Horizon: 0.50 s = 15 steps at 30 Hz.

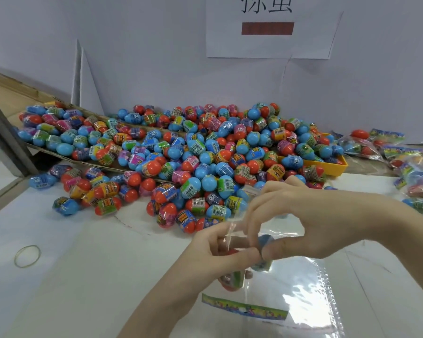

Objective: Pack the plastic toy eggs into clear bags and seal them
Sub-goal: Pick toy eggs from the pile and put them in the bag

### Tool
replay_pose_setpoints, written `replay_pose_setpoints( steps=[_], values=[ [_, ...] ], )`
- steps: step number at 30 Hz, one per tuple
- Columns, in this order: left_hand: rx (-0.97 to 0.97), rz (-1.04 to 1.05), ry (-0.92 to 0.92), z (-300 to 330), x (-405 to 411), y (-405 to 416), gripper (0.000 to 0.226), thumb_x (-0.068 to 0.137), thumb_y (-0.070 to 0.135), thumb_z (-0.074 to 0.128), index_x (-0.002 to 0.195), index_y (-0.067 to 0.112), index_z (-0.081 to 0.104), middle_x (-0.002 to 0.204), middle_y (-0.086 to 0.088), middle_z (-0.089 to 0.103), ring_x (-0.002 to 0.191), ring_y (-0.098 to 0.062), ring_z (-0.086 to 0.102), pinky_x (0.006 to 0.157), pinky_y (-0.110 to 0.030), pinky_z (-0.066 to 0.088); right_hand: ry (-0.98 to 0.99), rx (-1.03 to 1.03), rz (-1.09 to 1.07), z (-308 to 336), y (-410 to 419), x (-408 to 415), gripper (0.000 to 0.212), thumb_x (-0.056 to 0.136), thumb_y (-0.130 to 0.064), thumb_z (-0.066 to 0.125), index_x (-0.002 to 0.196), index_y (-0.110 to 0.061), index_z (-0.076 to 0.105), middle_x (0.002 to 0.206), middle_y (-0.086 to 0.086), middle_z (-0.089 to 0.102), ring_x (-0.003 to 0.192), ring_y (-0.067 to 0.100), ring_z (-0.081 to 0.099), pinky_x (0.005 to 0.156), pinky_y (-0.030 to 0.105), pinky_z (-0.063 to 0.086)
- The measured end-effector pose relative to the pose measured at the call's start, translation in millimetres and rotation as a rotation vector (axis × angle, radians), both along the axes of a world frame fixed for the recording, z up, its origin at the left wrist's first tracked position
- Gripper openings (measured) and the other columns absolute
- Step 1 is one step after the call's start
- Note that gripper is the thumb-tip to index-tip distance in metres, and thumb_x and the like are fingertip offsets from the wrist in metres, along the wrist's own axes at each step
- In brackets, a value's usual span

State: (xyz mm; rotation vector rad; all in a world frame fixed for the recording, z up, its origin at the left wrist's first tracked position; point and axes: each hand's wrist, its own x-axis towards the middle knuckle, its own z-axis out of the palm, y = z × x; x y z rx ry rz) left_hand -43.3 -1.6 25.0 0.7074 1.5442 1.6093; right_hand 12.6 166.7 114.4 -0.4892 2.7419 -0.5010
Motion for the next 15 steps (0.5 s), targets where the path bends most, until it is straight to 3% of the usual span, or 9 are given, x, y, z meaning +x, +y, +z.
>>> replay_pose_setpoints(
  steps=[3, 5, 7, 10, 12, 15],
  values=[
    [-0.035, 0.006, 0.033, -2, 0, 0, 0.021, 0.076, 0.026, 0.073, 0.097, 0.021, 0.071, 0.088, -0.002, 0.073, 0.074, -0.016, 0.067, 0.074, -0.039, 0.051, -0.038, 0.011, -0.028, -4, 1, 1, 0.006, 0.083, -0.049, 0.055, 0.087, -0.046, 0.058, 0.093, -0.027, 0.046, 0.094, -0.017, 0.022, 0.082, 0.014, 0.016],
    [-0.020, -0.010, 0.008, -3, 1, 0, 0.011, 0.081, 0.027, 0.070, 0.090, 0.024, 0.073, 0.075, 0.004, 0.070, 0.066, -0.011, 0.065, 0.070, -0.032, 0.052, -0.025, 0.015, -0.019, -8, 1, -1, 0.009, 0.088, -0.040, 0.053, 0.080, -0.044, 0.055, 0.085, -0.028, 0.048, 0.087, -0.023, 0.025, 0.077, 0.004, 0.011],
    [0.003, -0.011, -0.060, -5, 3, 0, 0.015, 0.078, 0.032, 0.067, 0.087, 0.023, 0.074, 0.072, 0.004, 0.068, 0.065, -0.010, 0.063, 0.067, -0.028, 0.055, -0.032, 0.037, -0.021, -13, 0, -3, 0.020, 0.092, -0.036, 0.048, 0.074, -0.044, 0.047, 0.081, -0.026, 0.049, 0.085, -0.021, 0.030, 0.076, 0.003, 0.010],
    [0.019, 0.007, -0.118, -8, 5, -4, 0.023, 0.069, 0.031, 0.066, 0.084, 0.016, 0.073, 0.071, 0.001, 0.068, 0.063, -0.011, 0.064, 0.060, -0.021, 0.052, -0.074, 0.032, -0.015, -18, -3, -4, 0.018, 0.092, -0.036, 0.046, 0.078, -0.047, 0.043, 0.083, -0.027, 0.052, 0.086, -0.022, 0.034, 0.076, 0.000, 0.012],
    [0.031, 0.065, -0.151, -10, 5, -8, 0.025, 0.066, 0.027, 0.068, 0.087, 0.015, 0.071, 0.069, 0.000, 0.067, 0.057, -0.011, 0.063, 0.051, -0.017, 0.047, -0.044, -0.131, -0.030, -17, -8, -4, 0.009, 0.088, -0.041, 0.049, 0.087, -0.049, 0.053, 0.090, -0.024, 0.060, 0.087, -0.019, 0.046, 0.083, 0.001, 0.023],
    [0.023, 0.202, -0.219, -14, 3, -14, 0.030, 0.058, 0.020, 0.071, 0.087, 0.013, 0.073, 0.071, -0.004, 0.070, 0.057, -0.010, 0.064, 0.046, -0.016, 0.045, 0.343, -0.628, -0.290, -17, -1, -16, 0.026, 0.075, -0.048, 0.054, 0.085, -0.030, 0.070, 0.081, -0.009, 0.068, 0.073, 0.000, 0.060, 0.066, 0.009, 0.046]
  ],
)
